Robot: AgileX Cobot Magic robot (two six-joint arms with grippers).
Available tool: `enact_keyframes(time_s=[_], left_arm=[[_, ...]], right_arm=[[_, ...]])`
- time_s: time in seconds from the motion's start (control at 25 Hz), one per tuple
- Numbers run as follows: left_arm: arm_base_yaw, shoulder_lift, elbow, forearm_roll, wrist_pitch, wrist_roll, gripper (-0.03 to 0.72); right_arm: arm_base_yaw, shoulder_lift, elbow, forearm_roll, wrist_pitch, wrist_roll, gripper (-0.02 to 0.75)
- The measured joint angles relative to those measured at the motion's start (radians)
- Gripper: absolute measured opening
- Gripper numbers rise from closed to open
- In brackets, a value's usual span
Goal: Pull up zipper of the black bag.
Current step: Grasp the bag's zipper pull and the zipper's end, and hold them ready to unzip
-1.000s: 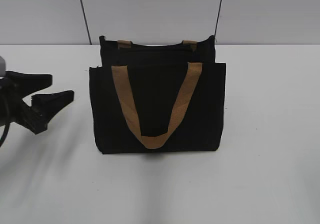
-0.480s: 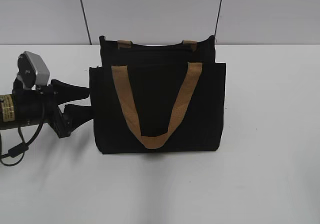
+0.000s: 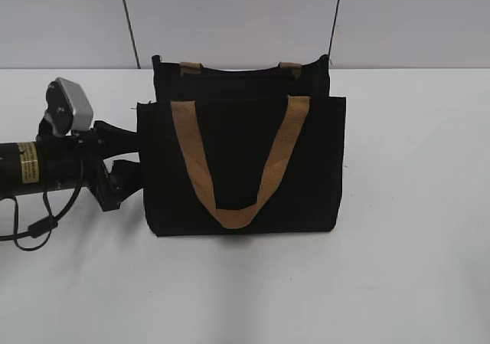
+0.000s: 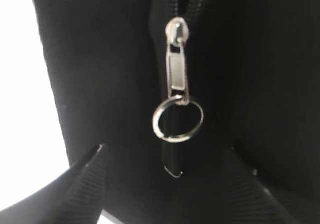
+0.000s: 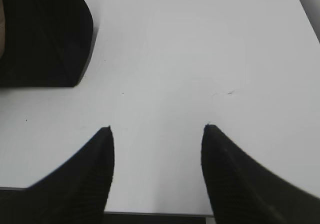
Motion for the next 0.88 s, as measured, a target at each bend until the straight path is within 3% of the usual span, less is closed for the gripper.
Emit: enact_keyframes(time_s=[0.36, 0.68, 0.88], left_arm=[[0.000, 0.068, -0.047, 0.000, -0.023, 0.000, 0.516], [-0.003, 0.074, -0.057, 0.000, -0.029, 0.000, 0.340], [-0.005, 0.074, -0.057, 0.000, -0.039, 0.000, 0.269]], right_arm=[[0.000, 0.000, 0.000, 0.000, 0.000, 0.000, 0.435], [0.000, 0.000, 0.000, 0.000, 0.000, 0.000, 0.435], [0.000, 0.000, 0.000, 0.000, 0.000, 0.000, 0.435]])
